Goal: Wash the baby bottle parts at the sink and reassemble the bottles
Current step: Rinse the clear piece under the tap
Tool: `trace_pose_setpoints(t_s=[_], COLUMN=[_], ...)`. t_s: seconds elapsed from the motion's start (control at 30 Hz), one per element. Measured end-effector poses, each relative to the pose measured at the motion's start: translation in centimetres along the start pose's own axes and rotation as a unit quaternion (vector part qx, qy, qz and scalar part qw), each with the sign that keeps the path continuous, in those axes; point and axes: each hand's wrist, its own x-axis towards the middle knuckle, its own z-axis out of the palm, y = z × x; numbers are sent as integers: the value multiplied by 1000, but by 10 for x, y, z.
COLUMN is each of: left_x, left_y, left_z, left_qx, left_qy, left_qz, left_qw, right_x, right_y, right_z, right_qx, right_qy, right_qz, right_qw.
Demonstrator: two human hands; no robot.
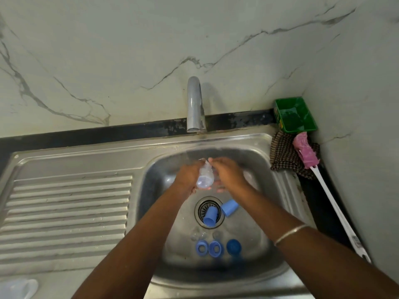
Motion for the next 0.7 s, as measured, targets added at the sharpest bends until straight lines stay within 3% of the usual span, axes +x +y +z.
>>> trace_pose_setpoints(t_s=[0.1,0.27,0.37,0.53,0.7], left_x=[-16,-33,-44,-57,-71], left_y=[-24,-69,-85,-100,-107], left_z=[7,16,10,-6,-14], left_qx=[-28,-14,-9,49,142], left_qy=[25,23,15,45,95], left_qz=[25,-41,-85,-79,14], left_qw=[999,999,996,995,985], right_x=[-20,-41,-47,-55,-60], right_y=[26,42,46,63,64], right_z=[1,10,9,-6,-15], right_qx=[29,45,-47,-263,-373], right_qy=[-94,-93,-111,-99,-84], right_qz=[65,94,105,-16,-132], right_qw=[993,990,987,960,915])
